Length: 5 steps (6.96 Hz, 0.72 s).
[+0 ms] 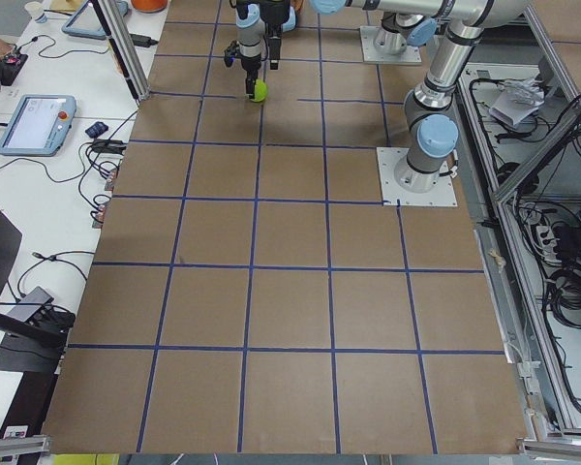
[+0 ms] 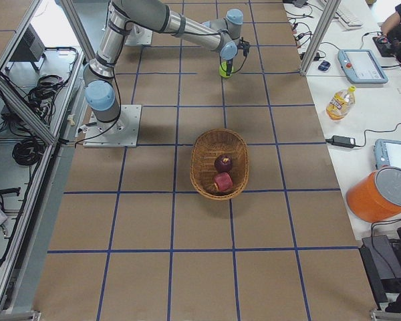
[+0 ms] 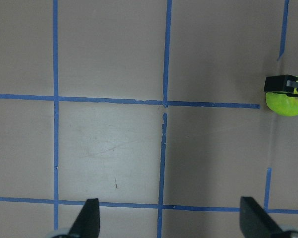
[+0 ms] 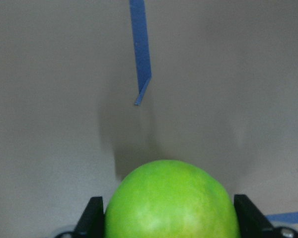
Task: Put all apples into basket
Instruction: 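Lift the green apple with the right gripper and carry it toward the basket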
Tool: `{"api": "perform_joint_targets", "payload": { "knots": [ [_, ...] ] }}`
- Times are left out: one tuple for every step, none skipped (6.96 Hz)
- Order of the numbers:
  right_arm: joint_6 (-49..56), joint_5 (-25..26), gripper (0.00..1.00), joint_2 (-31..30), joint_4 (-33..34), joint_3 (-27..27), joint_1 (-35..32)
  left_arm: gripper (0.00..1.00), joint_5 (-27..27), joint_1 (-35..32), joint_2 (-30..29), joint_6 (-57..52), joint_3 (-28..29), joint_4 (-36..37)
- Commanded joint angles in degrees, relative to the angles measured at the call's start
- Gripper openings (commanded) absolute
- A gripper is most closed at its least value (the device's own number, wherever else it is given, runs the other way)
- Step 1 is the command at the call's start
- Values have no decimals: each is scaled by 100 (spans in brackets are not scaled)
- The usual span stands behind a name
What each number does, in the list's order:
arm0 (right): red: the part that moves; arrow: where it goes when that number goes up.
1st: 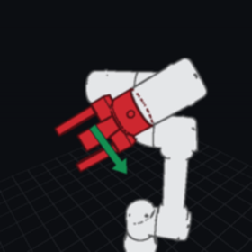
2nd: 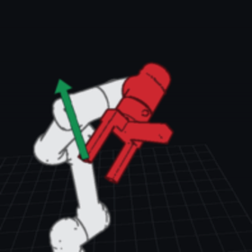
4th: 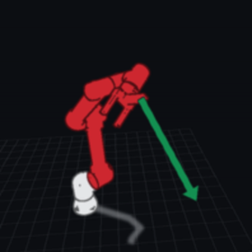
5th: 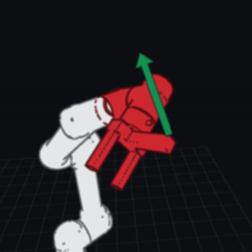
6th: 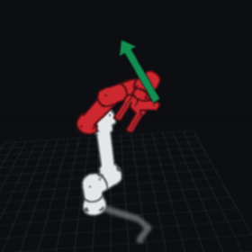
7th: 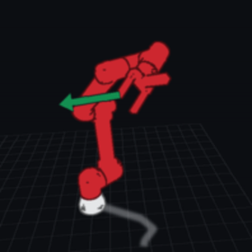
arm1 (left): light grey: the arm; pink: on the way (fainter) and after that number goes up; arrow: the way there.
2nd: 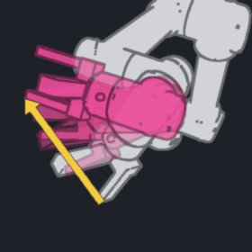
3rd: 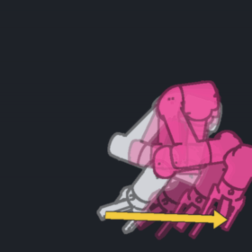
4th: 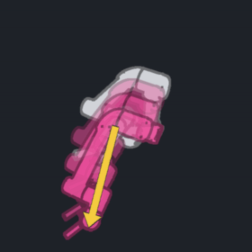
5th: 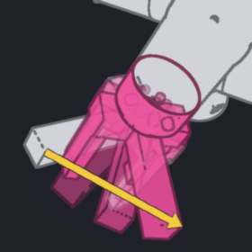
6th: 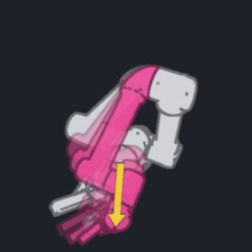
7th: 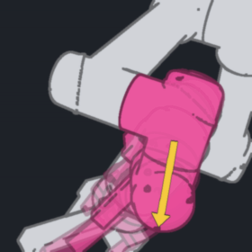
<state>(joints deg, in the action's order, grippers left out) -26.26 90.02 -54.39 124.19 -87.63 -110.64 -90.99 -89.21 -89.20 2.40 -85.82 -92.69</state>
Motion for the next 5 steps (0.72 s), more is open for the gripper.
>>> {"api": "perform_joint_targets", "payload": {
  "knots": [
    [-2, 15, 56, -89, 9, 53, -80, 100, 2, 0, -167, 41, 100, -3],
    [7, 24, 56, -264, -17, 53, 41, 100, 2, 0, -160, 6, 118, -3],
    [155, 111, 56, -570, -331, 27, 208, 100, 28, 35, -125, -20, 83, -12],
    [496, 112, 55, -904, -560, -52, 670, 100, 20, 35, -124, -12, 57, -12],
    [1195, 112, 55, -1194, -780, -200, 1223, 100, 19, 35, -133, -12, 48, -3]
  ]
}}
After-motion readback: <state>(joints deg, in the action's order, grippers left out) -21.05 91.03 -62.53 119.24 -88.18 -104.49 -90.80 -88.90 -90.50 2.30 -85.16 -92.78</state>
